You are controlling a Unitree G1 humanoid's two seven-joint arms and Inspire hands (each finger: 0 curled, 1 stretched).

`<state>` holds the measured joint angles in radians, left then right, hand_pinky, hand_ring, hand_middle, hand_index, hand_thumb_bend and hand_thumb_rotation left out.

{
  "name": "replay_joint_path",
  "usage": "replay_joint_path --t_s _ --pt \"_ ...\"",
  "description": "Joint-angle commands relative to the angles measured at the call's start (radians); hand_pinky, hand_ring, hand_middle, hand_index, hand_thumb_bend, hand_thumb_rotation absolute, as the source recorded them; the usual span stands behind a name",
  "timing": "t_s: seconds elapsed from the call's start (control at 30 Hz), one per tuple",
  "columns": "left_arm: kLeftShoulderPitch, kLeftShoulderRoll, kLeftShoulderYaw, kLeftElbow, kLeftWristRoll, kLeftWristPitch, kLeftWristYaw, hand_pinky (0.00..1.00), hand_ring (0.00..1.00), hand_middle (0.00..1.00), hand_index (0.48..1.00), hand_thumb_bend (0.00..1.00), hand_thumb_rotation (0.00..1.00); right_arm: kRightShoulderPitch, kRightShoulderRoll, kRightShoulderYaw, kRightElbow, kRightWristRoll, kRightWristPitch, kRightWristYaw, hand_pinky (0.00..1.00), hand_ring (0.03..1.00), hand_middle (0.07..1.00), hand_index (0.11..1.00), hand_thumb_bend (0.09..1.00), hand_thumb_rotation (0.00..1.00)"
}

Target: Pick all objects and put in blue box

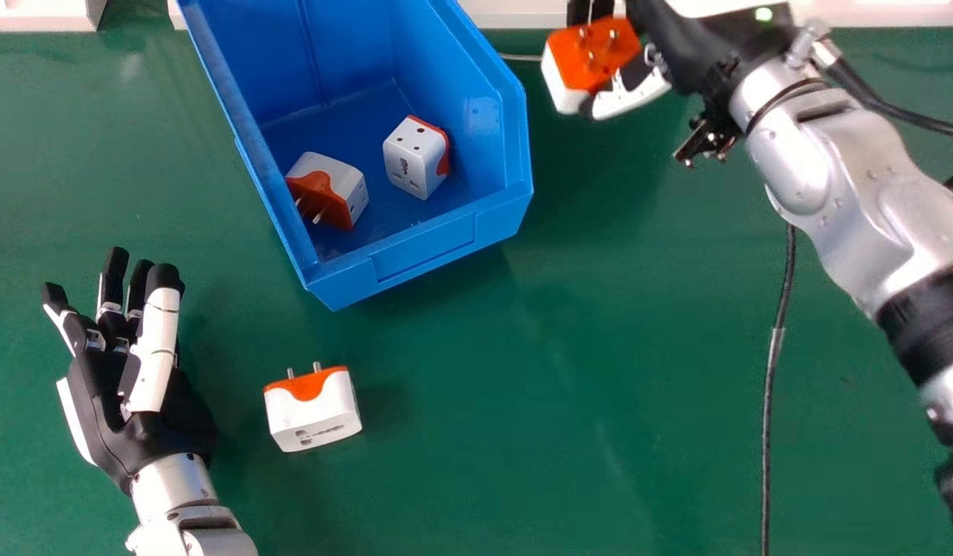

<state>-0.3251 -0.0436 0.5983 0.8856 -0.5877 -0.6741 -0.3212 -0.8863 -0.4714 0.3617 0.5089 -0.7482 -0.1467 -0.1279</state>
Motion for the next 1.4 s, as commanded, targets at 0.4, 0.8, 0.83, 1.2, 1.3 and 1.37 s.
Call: replay_joint_path --t_s 0.4,0.8,0.83,1.2,1.3,1.37 --pt "0.007 0.011 -0.019 -0.024 0.022 -0.007 0.021 0.81 0.87 0.88 0.864 0.68 0.08 0.006 0.055 -0.139 -0.313 0.011 -0.064 -0.152 0.31 0.399 0.475 0.54 0.492 0.0" --pt "0.002 0.0 -0.018 -0.025 0.01 -0.01 0.02 0.82 0.87 0.88 0.864 0.69 0.08 -0.363 0.245 0.029 0.244 -0.063 -0.136 -0.199 0.31 0.415 0.499 0.531 0.494 0.0" --pt "0.001 -0.002 -0.018 -0.025 0.011 -0.012 0.021 0.82 0.87 0.88 0.864 0.68 0.08 -0.386 0.258 0.043 0.296 -0.066 -0.145 -0.21 0.3 0.418 0.505 0.532 0.493 0.0" --pt "0.023 -0.022 -0.019 -0.056 0.023 -0.045 0.047 0.82 0.86 0.88 0.854 0.72 0.11 -0.528 0.437 0.237 0.79 -0.163 -0.153 -0.343 0.3 0.445 0.545 0.517 0.492 0.0" --pt "0.029 -0.022 -0.019 -0.064 0.026 -0.044 0.056 0.82 0.86 0.87 0.855 0.71 0.12 -0.525 0.451 0.24 0.814 -0.147 -0.139 -0.299 0.3 0.452 0.557 0.517 0.49 0.0" --pt "0.03 -0.022 -0.018 -0.065 0.023 -0.042 0.054 0.82 0.86 0.88 0.855 0.71 0.12 -0.525 0.457 0.252 0.821 -0.154 -0.12 -0.279 0.31 0.459 0.567 0.509 0.49 0.0"
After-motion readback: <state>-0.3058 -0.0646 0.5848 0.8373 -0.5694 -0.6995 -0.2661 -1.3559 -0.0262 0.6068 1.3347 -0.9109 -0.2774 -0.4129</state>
